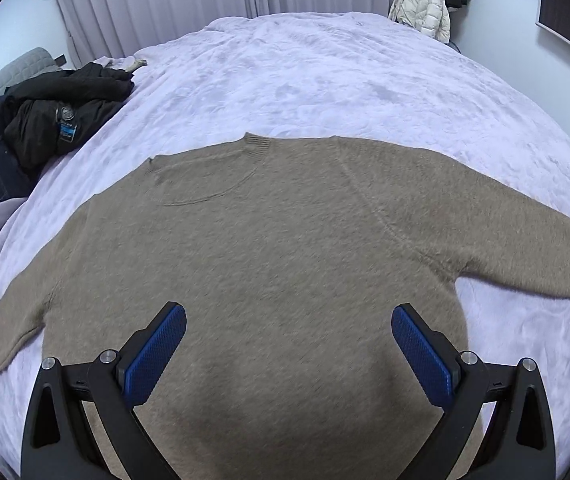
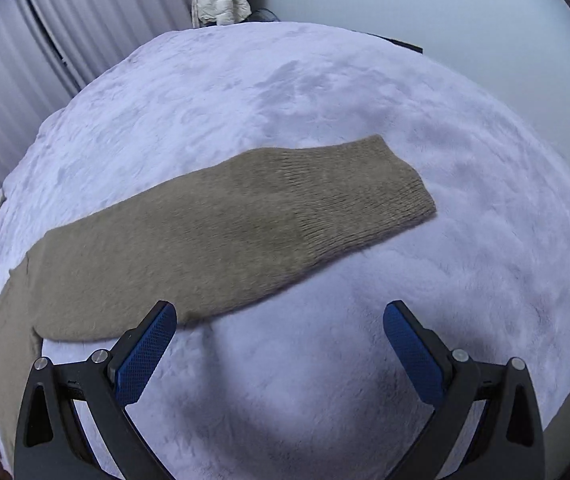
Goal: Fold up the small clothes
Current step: 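Grasp the ribbed cuff of a sweater sleeve with the right tool, then carry the held sleeve across the sweater body and open the right tool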
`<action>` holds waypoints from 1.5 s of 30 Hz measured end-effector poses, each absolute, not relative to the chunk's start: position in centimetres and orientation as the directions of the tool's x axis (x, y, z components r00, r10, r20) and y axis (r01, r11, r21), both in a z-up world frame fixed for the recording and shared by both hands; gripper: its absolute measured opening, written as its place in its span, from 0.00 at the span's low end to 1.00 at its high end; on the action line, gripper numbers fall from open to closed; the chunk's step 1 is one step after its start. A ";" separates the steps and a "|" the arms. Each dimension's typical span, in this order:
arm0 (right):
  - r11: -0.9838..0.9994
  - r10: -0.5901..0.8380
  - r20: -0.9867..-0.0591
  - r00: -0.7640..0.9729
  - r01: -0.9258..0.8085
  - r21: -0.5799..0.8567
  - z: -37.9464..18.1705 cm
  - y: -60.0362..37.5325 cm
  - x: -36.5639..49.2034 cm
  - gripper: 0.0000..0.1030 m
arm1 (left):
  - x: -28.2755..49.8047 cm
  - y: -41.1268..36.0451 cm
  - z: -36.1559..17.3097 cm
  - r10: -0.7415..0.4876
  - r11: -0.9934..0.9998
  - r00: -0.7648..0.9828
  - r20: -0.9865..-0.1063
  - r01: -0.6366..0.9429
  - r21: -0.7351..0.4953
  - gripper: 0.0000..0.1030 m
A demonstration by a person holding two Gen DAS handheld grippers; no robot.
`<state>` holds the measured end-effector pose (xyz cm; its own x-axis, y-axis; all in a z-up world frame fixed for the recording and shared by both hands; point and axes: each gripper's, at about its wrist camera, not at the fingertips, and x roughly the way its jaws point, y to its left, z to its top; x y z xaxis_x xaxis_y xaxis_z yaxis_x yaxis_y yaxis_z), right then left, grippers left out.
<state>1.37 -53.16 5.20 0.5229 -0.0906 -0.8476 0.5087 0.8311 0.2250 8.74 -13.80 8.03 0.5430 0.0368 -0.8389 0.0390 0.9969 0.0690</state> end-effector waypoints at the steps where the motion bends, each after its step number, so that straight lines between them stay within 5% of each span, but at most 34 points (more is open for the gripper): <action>1: 0.828 -0.085 -0.845 0.528 0.509 0.235 5.1 -53.6 1.3 1.00 | 9.1 -14.2 7.9 0.038 0.997 0.540 -0.841 0.042 0.072 1.00; 13: 0.860 -0.120 -0.803 0.584 0.465 0.209 5.3 -53.9 5.6 0.98 | 13.3 -16.1 5.3 0.038 0.997 0.495 -0.868 0.041 0.067 1.00; 19: 0.861 -0.149 -0.784 0.602 0.470 0.197 5.8 -54.2 6.1 0.71 | 15.5 -16.4 4.3 0.016 0.999 0.483 -0.876 0.032 0.036 1.00; 26: 0.884 -0.125 -0.757 0.641 0.418 0.208 6.5 -53.7 6.4 0.11 | 18.3 -17.8 3.4 -0.022 0.999 0.454 -0.891 0.031 -0.009 1.00; 27: 0.883 -0.126 -0.754 0.644 0.419 0.210 6.6 -53.8 6.3 0.09 | 18.5 -18.1 3.4 -0.025 0.999 0.454 -0.891 0.036 -0.010 1.00; 35: 0.874 -0.087 -0.672 0.735 0.380 0.303 9.6 -55.2 4.1 0.06 | 19.7 -20.9 1.5 0.000 0.996 0.439 -0.898 0.077 0.038 1.00; 40: 0.895 -0.123 -0.632 0.766 0.361 0.264 11.9 -54.2 3.0 0.06 | 19.6 -19.7 3.2 -0.057 0.998 0.476 -0.878 0.030 -0.049 1.00; 45: 0.905 -0.172 -0.642 0.747 0.377 0.196 12.8 -53.2 3.6 0.06 | 20.4 -21.4 1.5 0.014 0.995 0.426 -0.905 0.079 0.053 1.00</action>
